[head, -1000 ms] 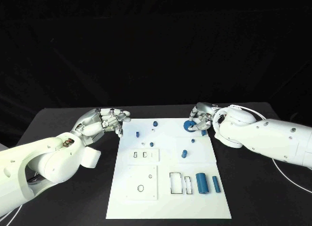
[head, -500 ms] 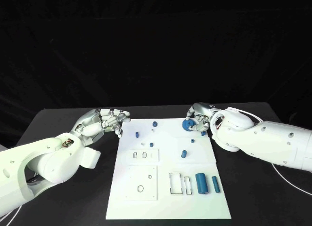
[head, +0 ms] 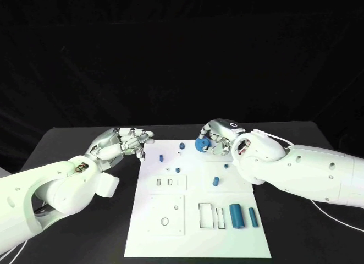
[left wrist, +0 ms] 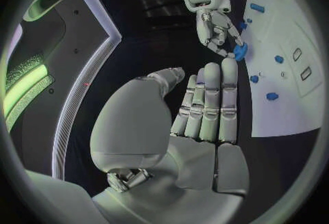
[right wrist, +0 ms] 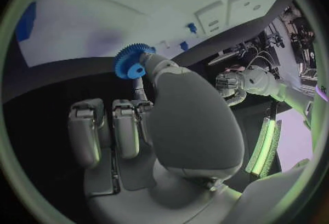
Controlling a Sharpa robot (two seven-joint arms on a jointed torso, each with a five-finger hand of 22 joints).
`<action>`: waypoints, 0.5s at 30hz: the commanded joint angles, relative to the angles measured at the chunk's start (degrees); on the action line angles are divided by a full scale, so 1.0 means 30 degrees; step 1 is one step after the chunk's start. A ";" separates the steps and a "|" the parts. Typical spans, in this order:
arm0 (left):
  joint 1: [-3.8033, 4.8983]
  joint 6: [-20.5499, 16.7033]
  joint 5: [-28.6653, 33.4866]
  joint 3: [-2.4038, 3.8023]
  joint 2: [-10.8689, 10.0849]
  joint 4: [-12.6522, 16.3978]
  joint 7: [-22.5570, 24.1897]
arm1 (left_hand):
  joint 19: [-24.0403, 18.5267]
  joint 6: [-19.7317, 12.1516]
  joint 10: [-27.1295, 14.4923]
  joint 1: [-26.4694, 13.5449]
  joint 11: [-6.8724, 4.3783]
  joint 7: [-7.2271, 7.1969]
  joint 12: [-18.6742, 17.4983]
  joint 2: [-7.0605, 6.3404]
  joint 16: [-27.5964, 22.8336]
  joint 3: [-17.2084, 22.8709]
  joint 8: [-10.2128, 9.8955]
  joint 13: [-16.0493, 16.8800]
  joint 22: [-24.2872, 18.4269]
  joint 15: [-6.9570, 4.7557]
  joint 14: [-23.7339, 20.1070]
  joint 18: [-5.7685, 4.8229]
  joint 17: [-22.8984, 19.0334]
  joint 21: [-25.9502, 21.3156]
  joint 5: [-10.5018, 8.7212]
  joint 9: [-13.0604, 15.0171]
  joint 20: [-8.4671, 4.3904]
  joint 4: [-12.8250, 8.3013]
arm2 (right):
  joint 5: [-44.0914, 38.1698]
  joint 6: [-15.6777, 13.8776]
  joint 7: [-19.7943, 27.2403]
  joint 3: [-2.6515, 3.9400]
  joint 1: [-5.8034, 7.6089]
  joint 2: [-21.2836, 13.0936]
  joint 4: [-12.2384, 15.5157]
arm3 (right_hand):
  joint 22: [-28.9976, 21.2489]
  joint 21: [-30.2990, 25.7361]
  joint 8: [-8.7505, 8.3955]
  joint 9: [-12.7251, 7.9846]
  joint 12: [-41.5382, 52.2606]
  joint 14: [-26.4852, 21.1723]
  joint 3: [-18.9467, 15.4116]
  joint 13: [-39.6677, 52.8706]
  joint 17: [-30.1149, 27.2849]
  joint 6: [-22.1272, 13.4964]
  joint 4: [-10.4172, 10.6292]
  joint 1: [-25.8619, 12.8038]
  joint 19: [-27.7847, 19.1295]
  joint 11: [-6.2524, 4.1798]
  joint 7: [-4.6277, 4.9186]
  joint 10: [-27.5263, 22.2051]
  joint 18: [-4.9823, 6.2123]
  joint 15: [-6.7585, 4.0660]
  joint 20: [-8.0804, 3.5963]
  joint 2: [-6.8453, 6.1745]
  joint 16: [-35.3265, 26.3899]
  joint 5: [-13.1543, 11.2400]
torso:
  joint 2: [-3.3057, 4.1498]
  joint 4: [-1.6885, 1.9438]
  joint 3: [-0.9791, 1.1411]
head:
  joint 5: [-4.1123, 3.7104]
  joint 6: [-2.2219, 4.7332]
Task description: Assemble the parts on the task board
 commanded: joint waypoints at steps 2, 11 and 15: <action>0.0021 0.0383 0.0038 0.0015 0.0068 0.0045 0.0057 | -0.0087 -0.0122 -0.0121 0.0029 0.0039 0.0000 -0.0095 0.0020 0.0115 0.0092 -0.0028 0.0025 0.0016 0.0020 -0.0105 0.0263 -0.0030 0.0085 -0.0033 0.0029 -0.0001 0.0012 | -0.0989 -0.0520 0.0136 -0.0001 0.0001 0.0525 0.0216 | 0.5017 0.0084 0.0618 0.0305 0.0009 0.1970 0.0144 0.4681 0.4943 0.0731 0.0005 -0.0308 0.1964 -0.0121 -0.0356 0.1622 -0.0126 -0.0089 -0.0138 0.0084 0.0070 0.0098 | 0.0022 0.0017 0.0003 | 0.0075 -0.0043; 0.0023 0.0424 0.0024 0.0015 0.0143 0.0062 0.0006 | -0.0087 -0.0122 -0.0121 0.0029 0.0039 0.0000 -0.0095 0.0020 0.0115 0.0092 -0.0028 0.0025 0.0016 0.0020 -0.0105 0.0263 -0.0030 0.0085 -0.0033 0.0029 -0.0001 0.0012 | -0.1166 -0.0295 0.0152 -0.0111 -0.0313 0.2053 -0.0535 | 0.5017 0.0084 0.0598 0.0297 0.0012 0.1964 0.0203 0.4685 0.4916 0.0674 0.0024 -0.0434 0.1964 -0.0109 -0.0342 0.1626 -0.0126 -0.0079 -0.0133 0.0027 0.0061 0.0082 | 0.0054 0.0033 0.0003 | 0.0151 -0.0021; 0.0025 0.0440 0.0001 0.0015 0.0167 0.0056 -0.0030 | -0.0129 -0.0143 -0.0146 0.0045 0.0046 0.0005 -0.0105 0.0045 0.0115 0.0136 -0.0038 0.0028 0.0046 0.0028 -0.0119 0.0265 -0.0039 0.0131 -0.0025 0.0039 0.0009 -0.0022 | -0.1177 -0.0247 0.0231 -0.0172 -0.0588 0.2667 -0.1111 | 0.5017 0.0084 0.0583 0.0291 0.0008 0.1964 0.0229 0.4682 0.4914 0.0638 0.0028 -0.0496 0.1964 -0.0101 -0.0332 0.1623 -0.0126 -0.0073 -0.0130 -0.0008 0.0061 0.0072 | 0.0054 0.0026 0.0015 | 0.0191 -0.0040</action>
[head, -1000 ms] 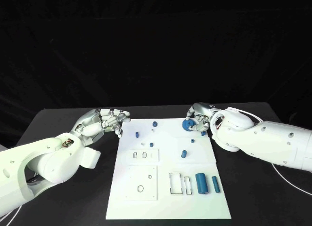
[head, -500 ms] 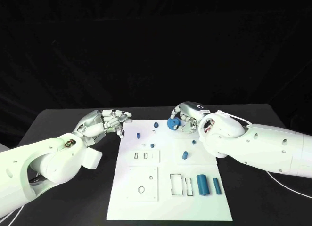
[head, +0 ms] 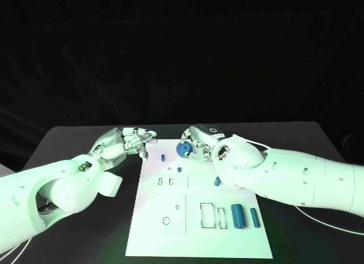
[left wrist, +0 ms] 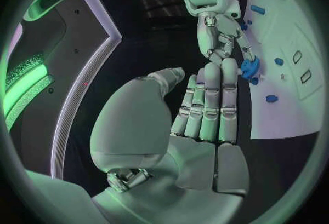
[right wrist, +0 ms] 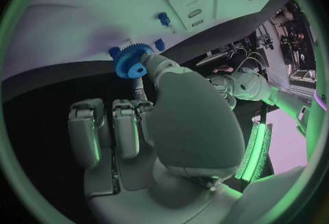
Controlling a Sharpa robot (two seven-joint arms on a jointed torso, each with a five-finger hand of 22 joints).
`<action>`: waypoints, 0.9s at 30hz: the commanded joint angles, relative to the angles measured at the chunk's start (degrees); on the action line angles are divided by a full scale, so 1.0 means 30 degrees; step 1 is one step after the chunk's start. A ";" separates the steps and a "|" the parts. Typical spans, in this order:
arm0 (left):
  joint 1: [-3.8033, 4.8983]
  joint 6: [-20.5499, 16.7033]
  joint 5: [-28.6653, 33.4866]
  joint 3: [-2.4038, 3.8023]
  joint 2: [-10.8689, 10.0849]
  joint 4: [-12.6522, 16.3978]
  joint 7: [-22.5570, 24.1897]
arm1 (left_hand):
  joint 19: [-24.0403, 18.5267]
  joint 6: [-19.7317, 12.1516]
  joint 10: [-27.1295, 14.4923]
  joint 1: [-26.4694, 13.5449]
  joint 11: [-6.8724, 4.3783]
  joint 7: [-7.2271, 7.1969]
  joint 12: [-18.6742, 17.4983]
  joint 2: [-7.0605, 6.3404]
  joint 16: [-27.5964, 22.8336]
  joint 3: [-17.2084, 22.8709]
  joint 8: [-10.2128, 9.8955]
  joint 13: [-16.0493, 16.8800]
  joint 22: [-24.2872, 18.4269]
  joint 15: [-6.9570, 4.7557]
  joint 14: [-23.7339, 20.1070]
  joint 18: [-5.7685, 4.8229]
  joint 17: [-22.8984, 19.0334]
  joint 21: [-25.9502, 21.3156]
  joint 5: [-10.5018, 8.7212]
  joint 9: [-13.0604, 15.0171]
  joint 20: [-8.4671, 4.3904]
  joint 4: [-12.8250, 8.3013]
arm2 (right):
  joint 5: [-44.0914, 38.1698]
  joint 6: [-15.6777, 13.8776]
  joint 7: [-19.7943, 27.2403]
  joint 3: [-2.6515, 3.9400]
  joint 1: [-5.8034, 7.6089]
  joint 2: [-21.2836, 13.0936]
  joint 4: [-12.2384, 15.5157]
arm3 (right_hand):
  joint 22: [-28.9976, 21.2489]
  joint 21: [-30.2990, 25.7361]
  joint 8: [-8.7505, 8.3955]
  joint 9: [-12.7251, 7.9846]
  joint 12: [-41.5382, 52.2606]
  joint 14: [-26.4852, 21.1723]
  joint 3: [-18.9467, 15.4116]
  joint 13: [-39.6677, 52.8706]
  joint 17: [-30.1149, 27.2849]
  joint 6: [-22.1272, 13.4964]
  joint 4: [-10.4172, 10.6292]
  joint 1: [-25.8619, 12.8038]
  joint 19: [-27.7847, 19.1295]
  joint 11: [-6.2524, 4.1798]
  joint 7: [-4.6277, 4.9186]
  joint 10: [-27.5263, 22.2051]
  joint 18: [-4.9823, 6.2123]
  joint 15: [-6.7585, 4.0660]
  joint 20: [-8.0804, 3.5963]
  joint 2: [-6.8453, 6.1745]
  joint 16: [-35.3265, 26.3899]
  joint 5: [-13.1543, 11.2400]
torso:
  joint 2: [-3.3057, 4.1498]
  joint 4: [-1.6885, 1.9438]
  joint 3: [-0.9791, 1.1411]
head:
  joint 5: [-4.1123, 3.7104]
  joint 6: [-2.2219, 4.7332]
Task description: Assemble the parts on the task board
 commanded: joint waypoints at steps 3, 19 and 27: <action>0.0024 0.0398 -0.0005 0.0015 0.0069 0.0036 0.0022 | -0.0130 -0.0144 -0.0147 0.0045 0.0046 0.0005 -0.0106 0.0045 0.0116 0.0136 -0.0038 0.0030 0.0015 0.0028 -0.0119 0.0264 -0.0017 0.0068 -0.0025 0.0015 0.0009 -0.0023 | -0.0463 0.0034 0.0283 -0.0035 -0.0345 0.0569 -0.0607 | 0.5020 0.0084 0.0549 0.0288 -0.0005 0.1958 0.0144 0.4671 0.4874 0.0613 -0.0021 -0.0206 0.1964 -0.0096 -0.0325 0.1611 -0.0127 -0.0071 -0.0129 -0.0062 0.0053 0.0088 | 0.0007 -0.0026 0.0021 | 0.0091 -0.0048; 0.0022 0.0518 -0.0036 0.0014 0.0250 -0.0179 -0.0038 | -0.0148 -0.0149 -0.0152 0.0065 0.0045 0.0003 -0.0107 0.0055 0.0116 0.0161 -0.0039 0.0032 0.0029 0.0028 -0.0126 0.0265 -0.0021 0.0089 -0.0019 0.0021 0.0012 -0.0050 | -0.0857 0.0201 0.0291 -0.0060 -0.0864 0.1855 -0.2396 | 0.5020 0.0084 0.0523 0.0277 0.0009 0.1958 0.0178 0.4686 0.4873 0.0553 -0.0016 -0.0297 0.1964 -0.0083 -0.0307 0.1624 -0.0127 -0.0060 -0.0123 -0.0115 0.0052 0.0084 | -0.0015 -0.0060 0.0045 | 0.0094 -0.0124; 0.0022 0.0590 -0.0069 0.0013 0.0249 -0.0201 -0.0115 | -0.0148 -0.0149 -0.0152 0.0065 0.0045 0.0003 -0.0107 0.0055 0.0116 0.0161 -0.0039 0.0032 0.0029 0.0028 -0.0126 0.0265 -0.0021 0.0089 -0.0019 0.0021 0.0012 -0.0050 | -0.1051 0.0057 0.0143 -0.0060 -0.0905 0.2106 -0.2740 | 0.5020 0.0084 0.0522 0.0277 0.0000 0.1955 0.0186 0.4677 0.4857 0.0549 -0.0015 -0.0320 0.1964 -0.0080 -0.0305 0.1616 -0.0127 -0.0057 -0.0121 -0.0127 0.0047 0.0080 | -0.0014 -0.0022 0.0035 | 0.0058 -0.0137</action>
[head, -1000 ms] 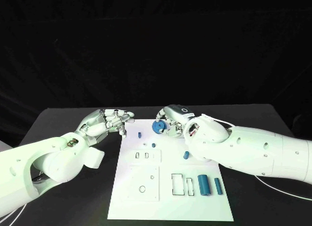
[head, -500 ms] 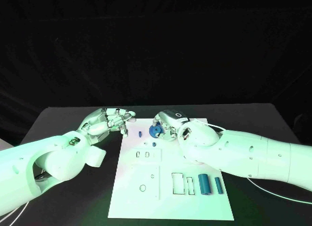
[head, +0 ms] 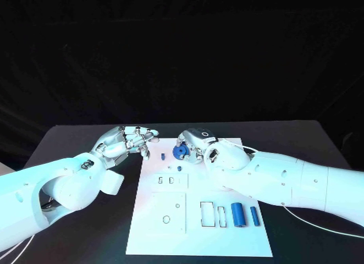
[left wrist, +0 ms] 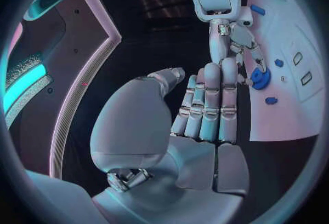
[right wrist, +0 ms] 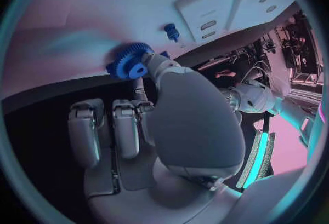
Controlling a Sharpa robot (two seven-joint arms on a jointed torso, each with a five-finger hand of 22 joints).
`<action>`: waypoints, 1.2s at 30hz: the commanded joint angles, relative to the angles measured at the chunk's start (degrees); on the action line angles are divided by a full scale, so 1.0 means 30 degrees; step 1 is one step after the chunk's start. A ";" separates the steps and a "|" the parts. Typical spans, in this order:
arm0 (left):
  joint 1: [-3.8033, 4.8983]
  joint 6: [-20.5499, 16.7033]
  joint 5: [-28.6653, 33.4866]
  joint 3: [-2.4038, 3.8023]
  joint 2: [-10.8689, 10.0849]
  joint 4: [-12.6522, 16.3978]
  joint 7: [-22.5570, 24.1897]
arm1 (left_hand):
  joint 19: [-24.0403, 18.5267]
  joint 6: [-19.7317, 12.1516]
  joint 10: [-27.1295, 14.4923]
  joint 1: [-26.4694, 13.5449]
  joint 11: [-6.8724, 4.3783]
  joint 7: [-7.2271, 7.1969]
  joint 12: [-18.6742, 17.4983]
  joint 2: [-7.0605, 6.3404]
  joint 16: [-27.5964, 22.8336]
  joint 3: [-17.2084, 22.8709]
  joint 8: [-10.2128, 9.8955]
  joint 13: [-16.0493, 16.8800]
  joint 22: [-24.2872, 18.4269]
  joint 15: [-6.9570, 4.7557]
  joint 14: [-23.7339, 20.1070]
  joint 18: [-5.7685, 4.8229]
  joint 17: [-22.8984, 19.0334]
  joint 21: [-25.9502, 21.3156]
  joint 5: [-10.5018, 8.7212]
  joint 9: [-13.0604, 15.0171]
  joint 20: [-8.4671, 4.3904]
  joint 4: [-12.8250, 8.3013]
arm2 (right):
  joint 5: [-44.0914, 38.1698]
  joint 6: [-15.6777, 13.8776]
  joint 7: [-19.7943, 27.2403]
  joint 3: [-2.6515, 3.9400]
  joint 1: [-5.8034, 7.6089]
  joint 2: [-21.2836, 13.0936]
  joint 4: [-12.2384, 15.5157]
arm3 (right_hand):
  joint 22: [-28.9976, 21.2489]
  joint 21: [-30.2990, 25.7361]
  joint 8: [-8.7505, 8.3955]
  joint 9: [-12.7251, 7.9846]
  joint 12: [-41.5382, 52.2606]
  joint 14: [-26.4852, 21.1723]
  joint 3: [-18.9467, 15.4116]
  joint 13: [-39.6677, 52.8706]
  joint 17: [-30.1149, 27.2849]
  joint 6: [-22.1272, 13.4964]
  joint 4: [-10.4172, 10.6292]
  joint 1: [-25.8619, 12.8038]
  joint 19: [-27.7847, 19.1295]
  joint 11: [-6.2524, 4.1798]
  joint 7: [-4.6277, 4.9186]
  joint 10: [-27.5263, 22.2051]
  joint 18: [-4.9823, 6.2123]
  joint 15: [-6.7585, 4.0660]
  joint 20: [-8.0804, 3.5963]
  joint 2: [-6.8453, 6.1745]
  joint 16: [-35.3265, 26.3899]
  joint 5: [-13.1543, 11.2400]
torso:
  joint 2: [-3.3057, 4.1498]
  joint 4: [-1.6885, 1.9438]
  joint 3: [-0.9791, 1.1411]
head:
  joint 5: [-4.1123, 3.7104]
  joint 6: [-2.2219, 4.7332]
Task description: Assemble the parts on the task board
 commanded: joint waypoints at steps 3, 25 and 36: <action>0.0021 0.0444 -0.0055 0.0013 0.0026 0.0024 -0.0008 | -0.0148 -0.0150 -0.0153 0.0065 0.0045 0.0004 -0.0107 0.0055 0.0115 0.0083 -0.0040 0.0018 0.0017 0.0028 -0.0126 0.0266 -0.0022 0.0090 -0.0019 0.0027 0.0012 0.0029 | -0.0470 0.0115 -0.0061 -0.0032 -0.0060 0.0097 -0.0081 | 0.5028 0.0086 0.0507 0.0185 0.0001 0.1954 0.0104 0.4679 0.4864 0.0481 0.0007 -0.0145 0.1964 -0.0081 -0.0238 0.1617 -0.0128 -0.0058 -0.0123 0.0048 0.0047 0.0056 | -0.0006 -0.0002 0.0003 | 0.0008 -0.0011; 0.0021 0.0597 -0.0103 0.0013 -0.0002 0.0023 -0.0158 | -0.0222 -0.0170 -0.0175 0.0054 0.0061 0.0019 -0.0114 0.0053 0.0114 0.0126 -0.0047 0.0028 0.0067 0.0040 -0.0152 0.0269 -0.0038 0.0170 -0.0027 0.0049 0.0025 -0.0024 | 0.0638 0.0932 0.0023 -0.0035 -0.0060 0.0341 -0.0686 | 0.4988 0.0037 -0.1835 -0.0806 -0.1006 0.1989 -0.4448 0.3820 0.5024 -0.1928 0.1155 -0.3997 0.1934 0.0840 0.0737 0.0707 -0.0114 0.0770 0.0660 0.0783 0.0101 0.0011 | -0.0006 -0.0034 -0.0007 | -0.0013 0.0040; 0.0021 0.0644 -0.0111 0.0013 -0.0009 -0.0013 -0.0209 | -0.0222 -0.0170 -0.0175 0.0054 0.0061 0.0019 -0.0114 0.0053 0.0114 0.0126 -0.0047 0.0028 0.0067 0.0040 -0.0152 0.0269 -0.0038 0.0170 -0.0027 0.0049 0.0025 -0.0024 | 0.1072 0.1220 0.0054 -0.0038 -0.0068 0.0061 -0.0652 | 0.5028 0.0086 -0.1750 -0.0799 -0.0836 0.1989 -0.4650 0.3972 0.5024 -0.1556 0.1148 -0.4169 0.1964 0.0773 0.0650 0.0866 -0.0128 0.0724 0.0636 0.1215 0.0101 0.0457 | -0.0014 0.0009 -0.0001 | -0.0060 -0.0017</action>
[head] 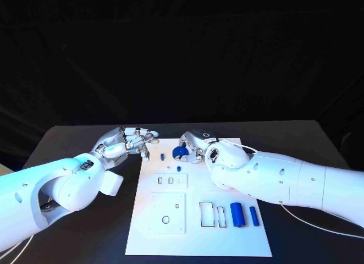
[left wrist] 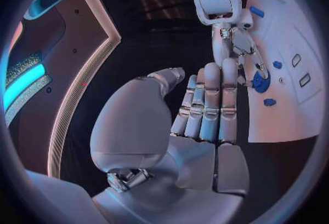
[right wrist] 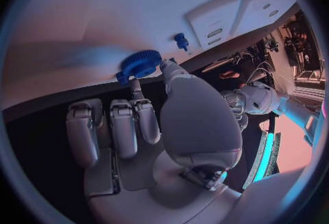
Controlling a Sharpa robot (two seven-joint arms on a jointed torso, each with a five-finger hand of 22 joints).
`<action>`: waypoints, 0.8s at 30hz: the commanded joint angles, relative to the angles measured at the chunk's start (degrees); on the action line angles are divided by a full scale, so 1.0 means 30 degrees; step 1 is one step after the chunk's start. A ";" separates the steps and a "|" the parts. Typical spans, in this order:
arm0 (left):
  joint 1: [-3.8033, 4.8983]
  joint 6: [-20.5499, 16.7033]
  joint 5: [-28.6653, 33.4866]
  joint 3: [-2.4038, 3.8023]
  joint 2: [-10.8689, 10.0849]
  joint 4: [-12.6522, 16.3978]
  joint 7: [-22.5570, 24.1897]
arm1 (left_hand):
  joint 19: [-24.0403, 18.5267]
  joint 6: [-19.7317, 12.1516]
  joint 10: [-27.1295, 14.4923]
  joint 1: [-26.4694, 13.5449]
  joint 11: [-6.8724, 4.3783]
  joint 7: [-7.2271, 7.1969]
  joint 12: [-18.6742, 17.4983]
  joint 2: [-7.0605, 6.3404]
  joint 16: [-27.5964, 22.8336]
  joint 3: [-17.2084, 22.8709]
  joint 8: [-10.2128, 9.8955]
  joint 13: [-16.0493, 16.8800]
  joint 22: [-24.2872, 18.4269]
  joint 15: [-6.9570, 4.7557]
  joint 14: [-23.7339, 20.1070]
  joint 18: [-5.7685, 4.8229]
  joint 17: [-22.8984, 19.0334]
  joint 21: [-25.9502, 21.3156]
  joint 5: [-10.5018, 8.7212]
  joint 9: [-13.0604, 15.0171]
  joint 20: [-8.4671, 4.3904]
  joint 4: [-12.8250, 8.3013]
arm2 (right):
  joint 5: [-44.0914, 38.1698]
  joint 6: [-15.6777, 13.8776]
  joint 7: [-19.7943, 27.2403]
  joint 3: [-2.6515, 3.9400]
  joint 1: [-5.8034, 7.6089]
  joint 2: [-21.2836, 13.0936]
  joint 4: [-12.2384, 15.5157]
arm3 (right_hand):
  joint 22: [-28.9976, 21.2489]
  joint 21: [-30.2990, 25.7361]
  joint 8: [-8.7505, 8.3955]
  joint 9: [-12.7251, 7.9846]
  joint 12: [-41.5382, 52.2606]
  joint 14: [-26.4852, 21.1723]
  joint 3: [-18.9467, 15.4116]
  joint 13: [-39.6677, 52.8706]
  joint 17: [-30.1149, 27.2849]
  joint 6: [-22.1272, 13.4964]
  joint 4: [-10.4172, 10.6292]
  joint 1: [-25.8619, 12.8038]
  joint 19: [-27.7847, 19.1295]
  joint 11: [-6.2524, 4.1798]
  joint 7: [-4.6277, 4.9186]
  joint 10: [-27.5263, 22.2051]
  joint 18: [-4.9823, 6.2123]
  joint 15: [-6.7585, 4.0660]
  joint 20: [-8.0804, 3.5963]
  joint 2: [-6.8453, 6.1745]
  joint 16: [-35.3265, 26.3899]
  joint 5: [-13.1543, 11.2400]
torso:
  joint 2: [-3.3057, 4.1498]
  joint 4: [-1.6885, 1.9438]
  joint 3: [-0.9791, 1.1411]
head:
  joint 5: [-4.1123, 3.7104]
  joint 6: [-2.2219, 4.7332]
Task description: Assemble the parts on the task board
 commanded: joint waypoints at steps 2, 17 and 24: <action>0.0021 0.0401 -0.0063 0.0015 0.0006 0.0020 0.0030 | -0.0154 -0.0170 -0.0105 0.0055 -0.0009 0.0019 -0.0114 0.0053 0.0114 0.0127 -0.0047 0.0032 0.0025 0.0040 -0.0152 0.0269 -0.0017 0.0078 -0.0027 0.0020 -0.0044 -0.0025 | 0.0363 0.0575 0.0069 -0.0004 -0.0017 -0.0143 0.0038 | 0.5018 0.0086 0.0031 0.0004 0.0147 0.2027 -0.0038 0.3981 0.5031 0.0344 -0.0016 -0.0138 0.2000 0.0057 -0.0058 0.0955 -0.0131 0.0051 0.0102 0.0235 0.0102 0.0158 | -0.0009 0.0044 -0.0002 | -0.0003 -0.0033; 0.0021 0.0367 -0.0077 0.0015 -0.0061 -0.0073 0.0017 | -0.0195 -0.0186 -0.0125 -0.0001 0.0007 0.0036 -0.0122 0.0071 0.0115 0.0140 -0.0055 0.0036 0.0049 0.0054 -0.0163 0.0268 -0.0026 0.0117 -0.0029 0.0030 -0.0032 -0.0008 | 0.1286 0.0768 0.0048 -0.0026 -0.0071 -0.0915 0.0409 | 0.5018 0.0086 0.0197 0.0040 0.0227 0.2027 0.0042 0.4053 0.5031 0.0727 -0.0009 -0.0332 0.2000 -0.0045 -0.0171 0.1033 -0.0131 -0.0033 0.0034 0.0439 0.0102 0.0211 | -0.0029 0.0019 0.0017 | 0.0056 -0.0053; 0.0021 0.0359 -0.0078 0.0015 -0.0072 -0.0138 0.0025 | -0.0195 -0.0186 -0.0125 -0.0001 0.0007 0.0036 -0.0122 0.0071 0.0115 0.0140 -0.0055 0.0036 0.0049 0.0054 -0.0163 0.0268 -0.0026 0.0117 -0.0029 0.0030 -0.0032 -0.0008 | 0.1413 -0.0074 0.0143 -0.0031 -0.0093 -0.1311 0.0706 | 0.5018 0.0086 0.0195 0.0036 0.0219 0.2027 0.0039 0.4046 0.5031 0.0730 -0.0008 -0.0377 0.2000 -0.0051 -0.0175 0.1026 -0.0131 -0.0040 0.0026 0.0449 0.0102 0.0238 | -0.0025 0.0032 0.0018 | 0.0050 0.0002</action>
